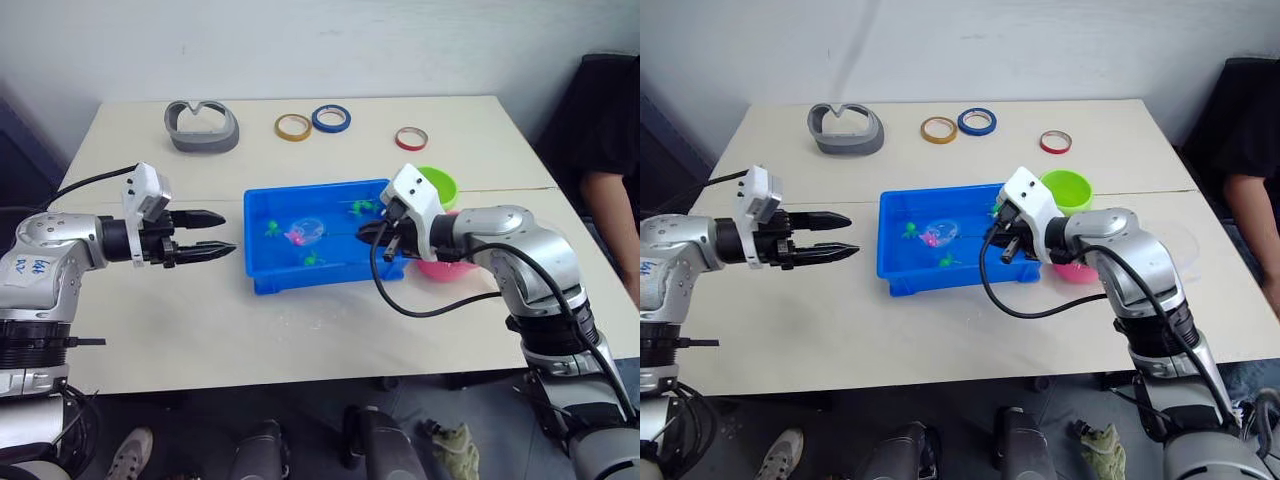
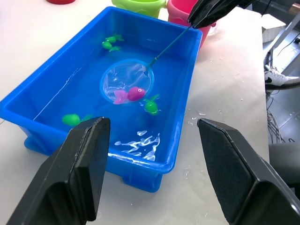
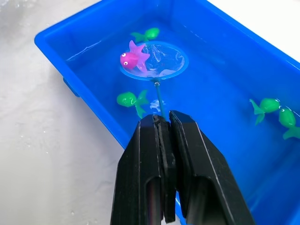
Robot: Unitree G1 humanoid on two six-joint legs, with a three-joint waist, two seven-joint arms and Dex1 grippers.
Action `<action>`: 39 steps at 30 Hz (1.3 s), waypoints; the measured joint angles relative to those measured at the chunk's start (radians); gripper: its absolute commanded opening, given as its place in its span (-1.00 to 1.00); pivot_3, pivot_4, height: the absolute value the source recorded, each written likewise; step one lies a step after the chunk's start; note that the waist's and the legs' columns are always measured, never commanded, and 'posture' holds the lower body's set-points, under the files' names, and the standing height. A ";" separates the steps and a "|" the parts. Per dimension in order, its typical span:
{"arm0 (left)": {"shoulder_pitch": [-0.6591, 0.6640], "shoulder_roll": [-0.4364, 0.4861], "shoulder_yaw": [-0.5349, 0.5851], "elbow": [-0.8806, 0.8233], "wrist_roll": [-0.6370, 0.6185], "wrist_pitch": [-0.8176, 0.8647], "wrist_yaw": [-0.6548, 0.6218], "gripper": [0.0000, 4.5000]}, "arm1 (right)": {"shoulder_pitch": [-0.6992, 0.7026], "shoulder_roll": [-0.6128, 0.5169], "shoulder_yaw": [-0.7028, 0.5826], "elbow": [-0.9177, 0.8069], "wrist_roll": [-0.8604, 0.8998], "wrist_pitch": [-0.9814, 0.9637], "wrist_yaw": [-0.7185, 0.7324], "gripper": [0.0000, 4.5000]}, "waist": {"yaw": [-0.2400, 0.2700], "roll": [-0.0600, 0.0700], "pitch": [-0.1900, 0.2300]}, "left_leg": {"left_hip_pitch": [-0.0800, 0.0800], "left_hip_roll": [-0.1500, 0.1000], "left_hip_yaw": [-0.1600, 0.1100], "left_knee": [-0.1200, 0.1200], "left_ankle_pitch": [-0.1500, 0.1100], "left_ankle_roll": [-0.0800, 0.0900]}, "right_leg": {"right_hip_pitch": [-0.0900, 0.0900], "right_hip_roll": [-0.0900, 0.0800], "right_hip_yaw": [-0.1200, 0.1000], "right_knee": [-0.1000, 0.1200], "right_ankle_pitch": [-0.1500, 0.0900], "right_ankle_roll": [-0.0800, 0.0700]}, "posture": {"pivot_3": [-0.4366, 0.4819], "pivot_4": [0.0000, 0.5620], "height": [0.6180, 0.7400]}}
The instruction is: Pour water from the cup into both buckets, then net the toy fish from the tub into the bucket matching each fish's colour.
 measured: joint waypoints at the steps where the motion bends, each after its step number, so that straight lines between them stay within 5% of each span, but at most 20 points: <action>1: -0.001 -0.004 -0.002 0.006 0.001 -0.005 0.000 0.46 | 0.006 -0.001 -0.006 -0.003 0.002 -0.002 -0.002 -1.00 | 0.000 0.000 0.000 | 0.000 0.000 0.000 0.000 0.000 0.000 | 0.000 0.000 0.000 0.000 0.000 0.000 | -0.05 -0.47 0.56; 8: -0.024 -0.047 -0.027 0.030 0.007 -0.028 -0.003 0.46 | 0.066 -0.038 -0.085 -0.042 0.021 -0.023 -0.015 -1.00 | 0.012 0.000 0.000 | -0.001 -0.001 0.000 0.000 0.000 0.000 | 0.000 0.000 0.000 -0.001 0.000 0.000 | -0.05 -0.47 0.56; 18: -0.281 -0.285 -0.170 0.308 0.067 -0.206 -0.096 0.46 | 0.450 -0.238 -0.652 -0.395 0.109 0.101 -0.066 -1.00 | 0.039 0.000 0.000 | -0.001 0.000 0.001 0.000 0.000 0.002 | 0.001 0.006 0.000 -0.008 0.001 0.001 | -0.05 -0.47 0.56; 23: -0.336 -0.334 -0.188 0.422 0.107 -0.280 -0.130 0.46 | 0.590 -0.257 -0.800 -0.494 0.121 0.146 -0.099 -1.00 | 0.043 0.000 0.000 | 0.000 0.001 0.001 0.000 0.000 0.002 | 0.001 0.008 0.001 -0.008 0.001 0.001 | -0.05 -0.47 0.56; 31: -0.398 -0.372 -0.193 0.535 0.145 -0.352 -0.163 0.46 | 0.759 -0.282 -0.827 -0.529 0.083 0.103 -0.166 -1.00 | 0.050 0.000 0.000 | 0.000 0.000 0.001 0.000 -0.001 0.003 | 0.001 0.008 0.001 -0.008 0.001 0.001 | -0.05 -0.47 0.56; 39: -0.416 -0.388 -0.192 0.580 0.173 -0.384 -0.182 0.46 | 0.898 -0.395 -0.724 -0.536 -0.069 -0.107 -0.206 -1.00 | 0.049 0.000 0.000 | 0.000 0.000 0.001 0.000 -0.001 0.003 | 0.002 0.009 0.001 -0.008 0.001 0.002 | -0.05 -0.47 0.56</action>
